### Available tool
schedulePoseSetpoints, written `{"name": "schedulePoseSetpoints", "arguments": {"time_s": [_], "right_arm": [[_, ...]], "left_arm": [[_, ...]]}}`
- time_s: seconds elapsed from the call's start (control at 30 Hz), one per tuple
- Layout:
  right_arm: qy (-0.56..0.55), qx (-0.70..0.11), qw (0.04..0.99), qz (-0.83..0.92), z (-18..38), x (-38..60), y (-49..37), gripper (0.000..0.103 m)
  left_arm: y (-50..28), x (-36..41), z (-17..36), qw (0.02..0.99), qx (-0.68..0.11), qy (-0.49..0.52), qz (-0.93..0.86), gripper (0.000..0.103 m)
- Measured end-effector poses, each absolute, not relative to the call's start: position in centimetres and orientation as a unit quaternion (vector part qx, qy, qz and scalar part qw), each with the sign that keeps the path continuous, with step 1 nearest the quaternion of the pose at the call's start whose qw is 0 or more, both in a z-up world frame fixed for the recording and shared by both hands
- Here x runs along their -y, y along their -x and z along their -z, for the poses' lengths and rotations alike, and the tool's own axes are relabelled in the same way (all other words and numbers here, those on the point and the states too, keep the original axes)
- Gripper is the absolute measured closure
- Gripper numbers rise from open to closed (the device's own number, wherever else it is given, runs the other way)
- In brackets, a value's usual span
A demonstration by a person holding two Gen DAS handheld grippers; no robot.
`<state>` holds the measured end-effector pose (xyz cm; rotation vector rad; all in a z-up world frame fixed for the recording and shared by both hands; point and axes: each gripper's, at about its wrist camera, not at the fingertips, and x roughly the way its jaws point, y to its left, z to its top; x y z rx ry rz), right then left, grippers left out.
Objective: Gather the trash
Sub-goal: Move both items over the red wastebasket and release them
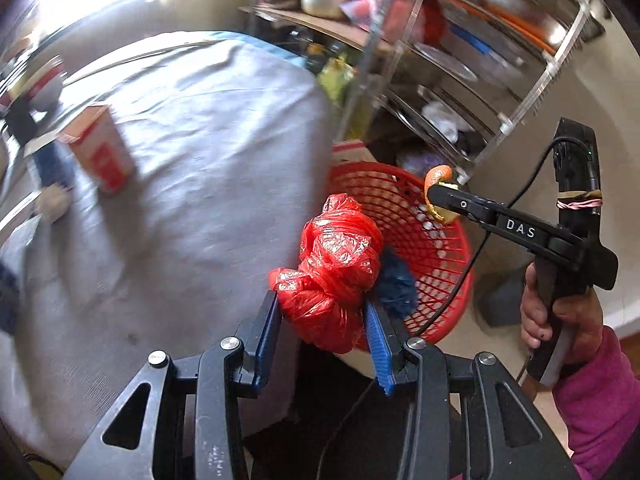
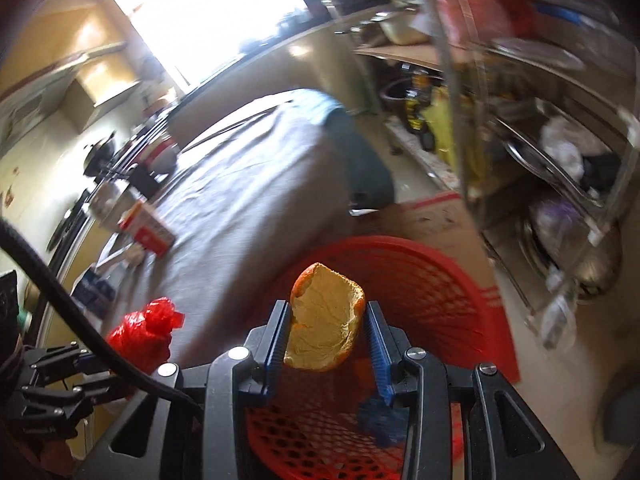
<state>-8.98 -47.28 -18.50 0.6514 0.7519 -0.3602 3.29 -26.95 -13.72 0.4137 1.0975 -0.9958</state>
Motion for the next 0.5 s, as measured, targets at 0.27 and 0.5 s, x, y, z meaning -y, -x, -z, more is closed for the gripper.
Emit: {"name": "schedulePoseSetpoints", "arguments": {"time_s": [0.27,0.5], "right_arm": [[-0.372,-0.349,0.839,0.189,20.0,50.3,11.0,0.051],[-0.385,-0.326,0.844,0.184,19.2,50.3,11.0,0.043]], "left_arm": [[-2.6,32.5,14.8,0.695,-0.501,-0.222,0.467,0.058],[-4.1,32.1,13.5,0.713,-0.490,-0.206,0.458,0.048]]}}
